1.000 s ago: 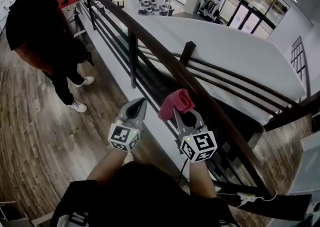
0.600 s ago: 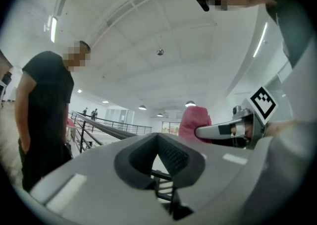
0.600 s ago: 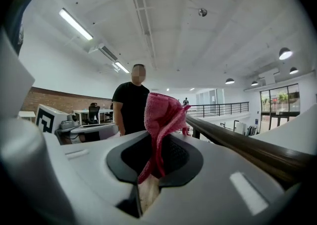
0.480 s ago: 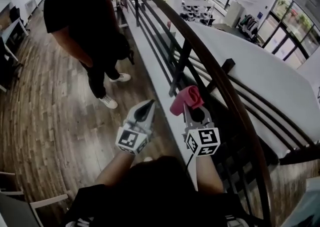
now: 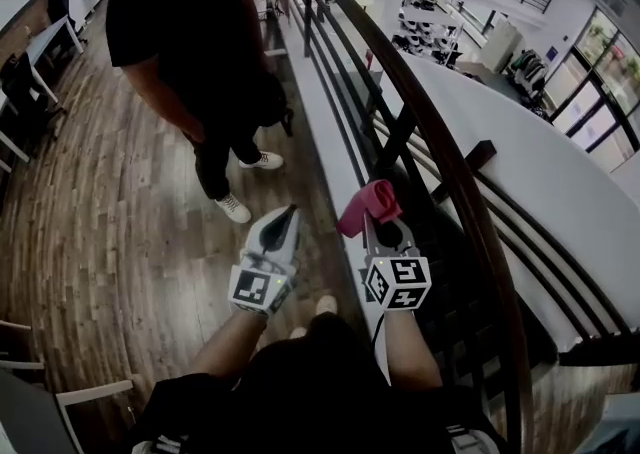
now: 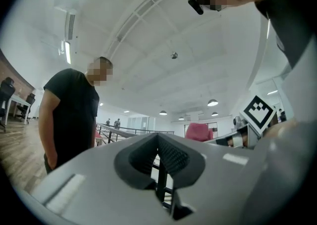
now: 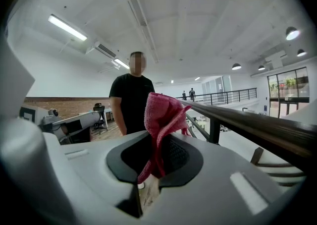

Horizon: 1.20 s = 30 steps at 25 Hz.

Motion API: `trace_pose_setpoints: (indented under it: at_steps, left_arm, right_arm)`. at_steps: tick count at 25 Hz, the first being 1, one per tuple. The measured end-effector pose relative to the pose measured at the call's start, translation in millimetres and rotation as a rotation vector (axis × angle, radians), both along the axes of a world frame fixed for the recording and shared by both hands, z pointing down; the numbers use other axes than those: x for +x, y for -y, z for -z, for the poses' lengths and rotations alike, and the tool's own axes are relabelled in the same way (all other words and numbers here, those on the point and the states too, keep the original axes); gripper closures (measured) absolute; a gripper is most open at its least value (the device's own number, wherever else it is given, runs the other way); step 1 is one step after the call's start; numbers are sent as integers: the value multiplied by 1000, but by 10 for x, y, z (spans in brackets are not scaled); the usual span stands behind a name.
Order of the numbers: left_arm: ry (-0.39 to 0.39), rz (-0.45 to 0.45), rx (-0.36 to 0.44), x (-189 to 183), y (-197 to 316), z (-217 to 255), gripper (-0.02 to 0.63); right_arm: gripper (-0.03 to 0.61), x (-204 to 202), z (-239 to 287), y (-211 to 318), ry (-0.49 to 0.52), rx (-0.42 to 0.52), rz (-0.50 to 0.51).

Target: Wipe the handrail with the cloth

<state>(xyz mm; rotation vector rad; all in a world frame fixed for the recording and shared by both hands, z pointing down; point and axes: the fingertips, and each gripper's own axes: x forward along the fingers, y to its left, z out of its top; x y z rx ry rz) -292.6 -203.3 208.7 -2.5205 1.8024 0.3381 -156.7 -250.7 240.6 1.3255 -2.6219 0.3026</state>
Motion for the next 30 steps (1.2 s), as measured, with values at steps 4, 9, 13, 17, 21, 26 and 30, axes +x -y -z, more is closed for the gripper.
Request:
trace_pose_setpoints:
  at_steps: [4,9,13,17,21,26,30]
  left_arm:
    - [17,-34,-43,93,339,-94,615]
    - [3,-70,-54,58,732,-257,615]
    - [20,-67,-61,113,972,-297,615]
    - [27,-95,-85,362,1307,-384,615]
    - [20,-170,-121,582,1516,-522,615]
    - [44,-273,-177,705,1726,-732,615]
    - [56,-339,-213,739,2022,-898,615]
  right_arm:
    - [537,106,-107,305,-19,-44,-26]
    - [537,-6,-274,648,12,-37,-13]
    - [537,27,-331,834,-2,-41,-21]
    - [537,268,-519,1084,-15,-111,-71]
    - [537,383,-670,1158,-25,-153,-98]
    - [537,419,-915,1304,-38,-212,-167]
    - [537,446,-1073,1538,-51,-249,-230]
